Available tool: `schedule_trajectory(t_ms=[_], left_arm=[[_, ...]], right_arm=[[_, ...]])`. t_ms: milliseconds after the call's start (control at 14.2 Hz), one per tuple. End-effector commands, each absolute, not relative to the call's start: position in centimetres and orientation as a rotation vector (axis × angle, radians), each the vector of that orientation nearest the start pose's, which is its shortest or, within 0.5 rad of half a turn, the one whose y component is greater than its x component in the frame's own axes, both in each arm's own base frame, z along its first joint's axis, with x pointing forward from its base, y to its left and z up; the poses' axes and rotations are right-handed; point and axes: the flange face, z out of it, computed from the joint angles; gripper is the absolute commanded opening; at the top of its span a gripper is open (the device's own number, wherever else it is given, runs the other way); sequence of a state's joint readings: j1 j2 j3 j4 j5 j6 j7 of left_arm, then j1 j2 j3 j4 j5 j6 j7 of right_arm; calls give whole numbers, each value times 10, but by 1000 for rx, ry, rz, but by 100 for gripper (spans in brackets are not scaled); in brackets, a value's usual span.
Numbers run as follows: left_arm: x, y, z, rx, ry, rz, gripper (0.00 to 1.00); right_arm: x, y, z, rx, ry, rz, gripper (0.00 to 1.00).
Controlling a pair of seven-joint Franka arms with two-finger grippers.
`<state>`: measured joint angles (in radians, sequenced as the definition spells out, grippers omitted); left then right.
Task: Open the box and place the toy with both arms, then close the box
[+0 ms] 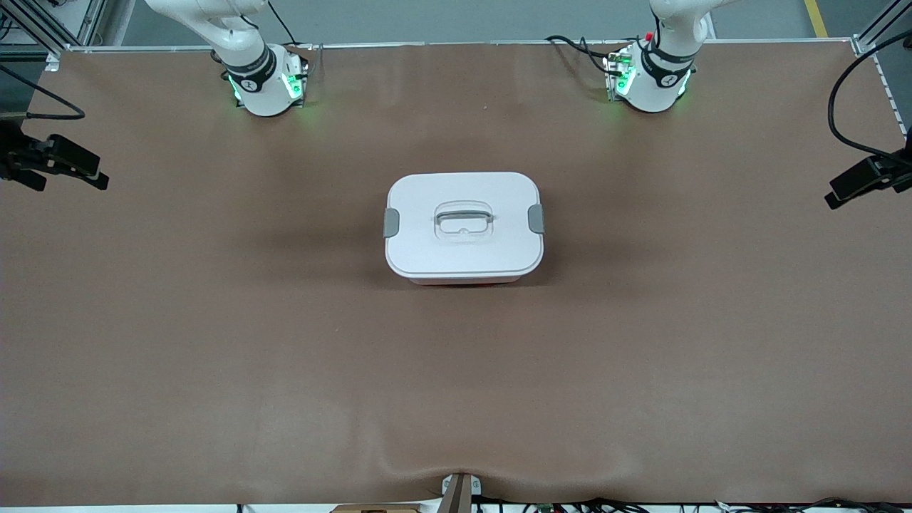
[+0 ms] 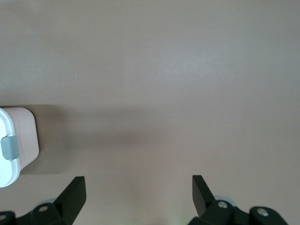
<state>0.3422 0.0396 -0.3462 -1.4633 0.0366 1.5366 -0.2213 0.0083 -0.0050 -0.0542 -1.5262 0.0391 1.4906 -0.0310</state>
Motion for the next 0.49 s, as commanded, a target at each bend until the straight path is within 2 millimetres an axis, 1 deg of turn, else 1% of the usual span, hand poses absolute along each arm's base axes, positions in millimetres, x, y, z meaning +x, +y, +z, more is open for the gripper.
schedule_trajectory(t_ms=[0,71,141,282,353,423], left_arm=[[552,2,656,-3131,-309,-30,100],[550,-3,652,-3131,-301,20,100],[550,-5,646,-3133,-294,45,100],[554,-1,644,-3138,-268,37,100],[560,2,636,-3143,-257,53,100],[565,-3,630,-3139,-233,67,100]], right_arm=[[547,-23,645,-3111,23,34,100],[547,-23,645,-3111,23,34,100],[547,-23,645,-3111,25,34,100],[547,-23,645,-3111,23,34,100],[547,-23,645,-3111,23,34,100],[548,-24,643,-3111,23,39,100]])
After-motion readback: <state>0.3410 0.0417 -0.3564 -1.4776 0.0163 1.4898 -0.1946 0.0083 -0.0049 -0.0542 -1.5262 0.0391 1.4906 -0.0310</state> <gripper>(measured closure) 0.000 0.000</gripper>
